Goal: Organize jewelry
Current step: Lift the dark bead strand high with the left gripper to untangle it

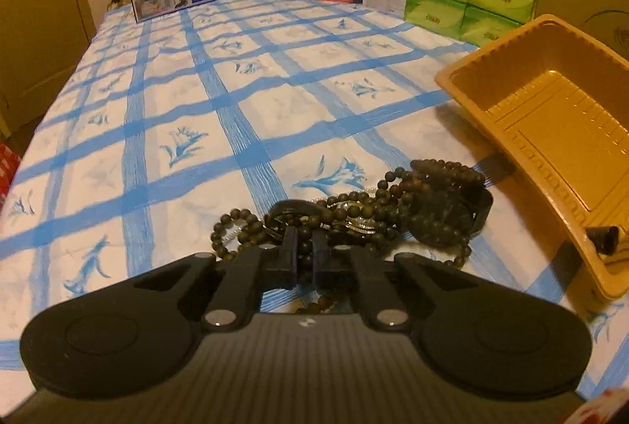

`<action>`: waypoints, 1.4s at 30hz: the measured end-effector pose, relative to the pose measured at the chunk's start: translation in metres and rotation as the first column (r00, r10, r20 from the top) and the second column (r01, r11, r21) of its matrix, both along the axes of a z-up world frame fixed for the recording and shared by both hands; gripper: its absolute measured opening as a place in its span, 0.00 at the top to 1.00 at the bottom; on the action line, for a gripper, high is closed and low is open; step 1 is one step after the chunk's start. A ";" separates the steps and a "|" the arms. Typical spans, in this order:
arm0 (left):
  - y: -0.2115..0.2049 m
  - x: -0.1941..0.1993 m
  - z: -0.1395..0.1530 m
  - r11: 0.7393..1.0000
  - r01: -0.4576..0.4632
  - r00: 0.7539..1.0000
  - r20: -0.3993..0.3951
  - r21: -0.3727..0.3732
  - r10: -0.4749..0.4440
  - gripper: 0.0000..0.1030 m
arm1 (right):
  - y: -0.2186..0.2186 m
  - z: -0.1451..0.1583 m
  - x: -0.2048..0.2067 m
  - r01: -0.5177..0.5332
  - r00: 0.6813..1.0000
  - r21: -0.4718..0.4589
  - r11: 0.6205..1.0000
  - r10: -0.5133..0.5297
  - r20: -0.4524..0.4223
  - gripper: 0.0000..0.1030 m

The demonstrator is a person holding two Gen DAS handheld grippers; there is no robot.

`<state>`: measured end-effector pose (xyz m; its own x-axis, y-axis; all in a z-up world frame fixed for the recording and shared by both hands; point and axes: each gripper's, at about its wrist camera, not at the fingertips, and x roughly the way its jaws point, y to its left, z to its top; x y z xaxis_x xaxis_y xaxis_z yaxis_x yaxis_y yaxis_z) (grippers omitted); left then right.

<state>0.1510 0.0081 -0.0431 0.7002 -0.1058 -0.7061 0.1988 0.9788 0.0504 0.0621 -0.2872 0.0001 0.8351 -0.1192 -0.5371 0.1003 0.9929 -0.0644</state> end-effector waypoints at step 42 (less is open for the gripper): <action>-0.066 -0.021 0.312 0.935 0.353 0.802 0.526 -0.033 -0.284 0.95 | 0.017 0.011 -0.001 -0.013 1.000 -0.034 0.999 0.013 0.025 0.95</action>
<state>0.1296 -0.0575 0.2684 0.8644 -0.4478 -0.2287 0.4807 0.8693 0.1148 0.0611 -0.2707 0.0110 0.8500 -0.1258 -0.5116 0.0894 0.9914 -0.0952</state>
